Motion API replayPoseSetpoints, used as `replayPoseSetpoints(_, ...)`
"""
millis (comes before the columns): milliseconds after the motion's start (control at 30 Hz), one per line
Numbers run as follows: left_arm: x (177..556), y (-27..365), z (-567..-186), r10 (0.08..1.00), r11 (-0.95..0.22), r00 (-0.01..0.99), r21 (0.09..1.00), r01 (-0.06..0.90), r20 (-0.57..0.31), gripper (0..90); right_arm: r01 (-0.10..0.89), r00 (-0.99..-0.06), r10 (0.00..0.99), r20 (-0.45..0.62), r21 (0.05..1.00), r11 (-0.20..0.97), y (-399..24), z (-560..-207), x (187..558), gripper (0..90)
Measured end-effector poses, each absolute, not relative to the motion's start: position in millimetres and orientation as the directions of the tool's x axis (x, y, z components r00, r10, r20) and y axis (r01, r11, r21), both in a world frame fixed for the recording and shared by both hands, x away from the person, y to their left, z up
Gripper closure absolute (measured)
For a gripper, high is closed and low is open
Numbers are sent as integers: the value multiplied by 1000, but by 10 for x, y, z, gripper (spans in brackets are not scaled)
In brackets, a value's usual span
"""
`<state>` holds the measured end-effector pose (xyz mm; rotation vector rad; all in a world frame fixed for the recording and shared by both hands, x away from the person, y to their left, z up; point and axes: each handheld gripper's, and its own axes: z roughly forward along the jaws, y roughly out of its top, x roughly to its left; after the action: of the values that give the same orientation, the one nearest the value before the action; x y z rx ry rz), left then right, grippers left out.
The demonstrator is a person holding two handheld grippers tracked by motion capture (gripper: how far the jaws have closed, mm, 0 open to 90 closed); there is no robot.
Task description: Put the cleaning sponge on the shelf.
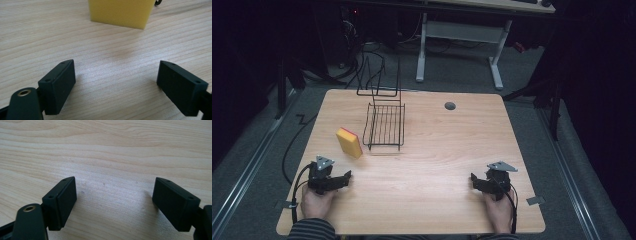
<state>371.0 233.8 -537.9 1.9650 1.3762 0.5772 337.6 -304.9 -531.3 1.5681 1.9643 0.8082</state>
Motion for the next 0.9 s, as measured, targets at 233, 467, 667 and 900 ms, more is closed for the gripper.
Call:
replayPoseSetpoints(233, 3710, 2335, -5379, 938, -225, 346, 730, 645, -16, 165, 681, -217, 976, -18, 714, 164, -3050, -5313, 3377, 196)
replayPoseSetpoints(467, 3716, 2328, -5378, 940, -221, 340, 729, 648, -16, 159, 680, -217, 976, -18, 714, 164, -3049, -5313, 3377, 197)
replayPoseSetpoints(667, 3721, 2342, -5377, 943, -215, 333, 727, 652, -19, 145, 681, -217, 976, -18, 714, 164, -3049, -5313, 3377, 197)
replayPoseSetpoints(900, 3677, 2375, -5339, 943, -199, 332, 747, 634, -31, 140, 681, -217, 976, -18, 714, 164, -3049, -5313, 3377, 197)
